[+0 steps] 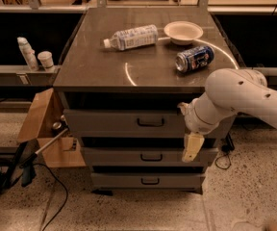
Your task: Open top drawer
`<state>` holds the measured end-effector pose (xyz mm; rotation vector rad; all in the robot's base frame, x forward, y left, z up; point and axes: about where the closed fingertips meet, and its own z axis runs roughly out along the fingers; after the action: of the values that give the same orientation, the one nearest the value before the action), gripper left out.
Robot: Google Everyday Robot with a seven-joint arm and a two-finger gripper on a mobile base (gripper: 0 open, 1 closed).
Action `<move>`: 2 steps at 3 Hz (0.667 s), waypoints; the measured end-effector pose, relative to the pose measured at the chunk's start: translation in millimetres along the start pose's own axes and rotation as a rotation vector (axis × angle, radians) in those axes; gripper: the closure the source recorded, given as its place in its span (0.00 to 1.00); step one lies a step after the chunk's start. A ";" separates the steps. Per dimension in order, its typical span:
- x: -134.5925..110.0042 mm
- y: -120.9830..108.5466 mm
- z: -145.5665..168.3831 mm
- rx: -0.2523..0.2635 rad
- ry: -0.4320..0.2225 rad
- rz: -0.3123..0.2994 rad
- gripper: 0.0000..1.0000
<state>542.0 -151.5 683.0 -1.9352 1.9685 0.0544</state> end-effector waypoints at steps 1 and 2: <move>-3.5 -11.8 4.7 0.036 0.011 -0.030 0.00; -6.1 -22.4 11.2 0.048 0.020 -0.051 0.00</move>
Offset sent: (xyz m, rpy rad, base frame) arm 0.0410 0.0117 -0.0054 -0.0478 -0.0845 0.0437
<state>566.3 -143.7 679.6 -1.9612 1.9146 -0.0259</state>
